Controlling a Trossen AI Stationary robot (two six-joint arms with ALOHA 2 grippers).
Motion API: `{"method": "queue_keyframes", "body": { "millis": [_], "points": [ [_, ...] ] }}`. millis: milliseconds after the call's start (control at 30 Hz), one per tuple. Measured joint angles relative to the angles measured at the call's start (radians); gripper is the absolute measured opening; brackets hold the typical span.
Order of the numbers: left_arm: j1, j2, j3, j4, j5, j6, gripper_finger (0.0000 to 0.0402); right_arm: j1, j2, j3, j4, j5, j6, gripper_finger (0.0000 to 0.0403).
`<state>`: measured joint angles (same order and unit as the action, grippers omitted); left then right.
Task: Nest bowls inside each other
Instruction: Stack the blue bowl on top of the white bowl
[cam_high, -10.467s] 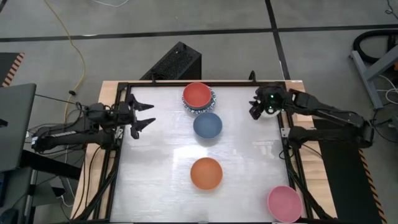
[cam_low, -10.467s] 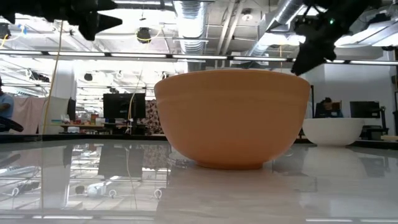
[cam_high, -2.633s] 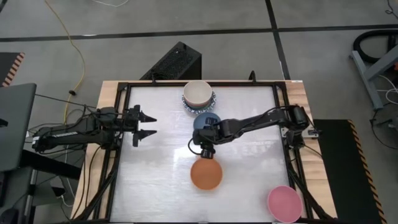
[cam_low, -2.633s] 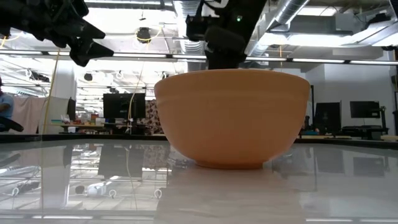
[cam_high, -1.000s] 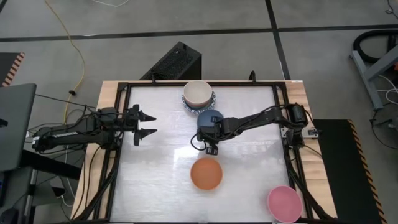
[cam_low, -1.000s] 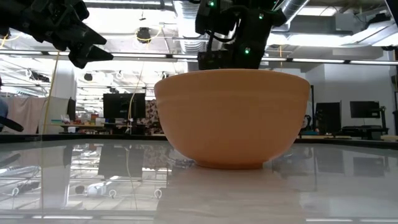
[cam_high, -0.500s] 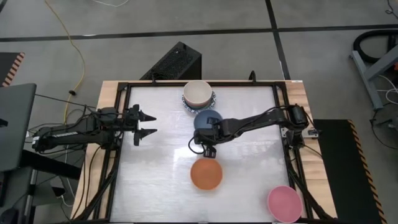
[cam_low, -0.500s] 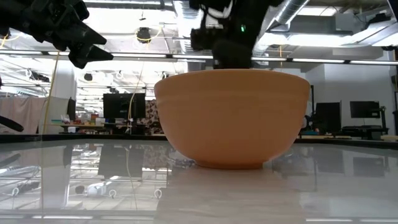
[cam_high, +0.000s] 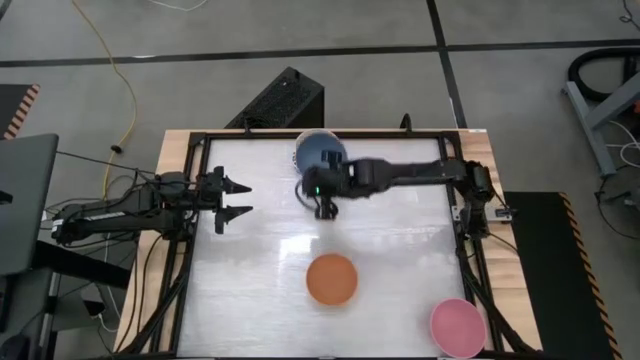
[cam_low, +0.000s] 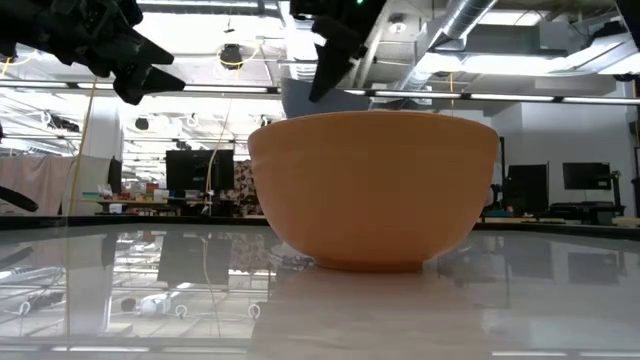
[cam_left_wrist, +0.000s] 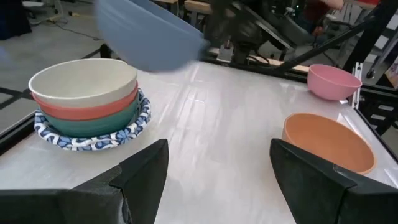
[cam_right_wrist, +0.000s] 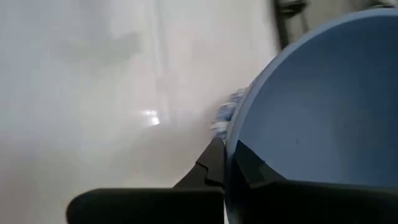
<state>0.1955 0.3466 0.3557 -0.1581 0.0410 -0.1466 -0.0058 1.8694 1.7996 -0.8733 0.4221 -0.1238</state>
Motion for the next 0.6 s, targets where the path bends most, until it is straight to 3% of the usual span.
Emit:
{"method": "queue_keyframes", "body": {
  "millis": [167,400,600],
  "points": [
    [0.0,0.0,0.0,0.0,0.0,0.032,0.027,-0.123,0.0,0.042,0.087,-0.011,-0.084,0.0011],
    [0.0,0.0,0.0,0.0,-0.002,0.053,0.027,-0.302,0.0,0.042,0.171,-0.274,-0.111,0.0011],
    [0.0,0.0,0.0,-0.001,-0.003,0.053,0.027,-0.398,0.0,0.042,0.179,-0.4,-0.061,0.0011]
  ]
}}
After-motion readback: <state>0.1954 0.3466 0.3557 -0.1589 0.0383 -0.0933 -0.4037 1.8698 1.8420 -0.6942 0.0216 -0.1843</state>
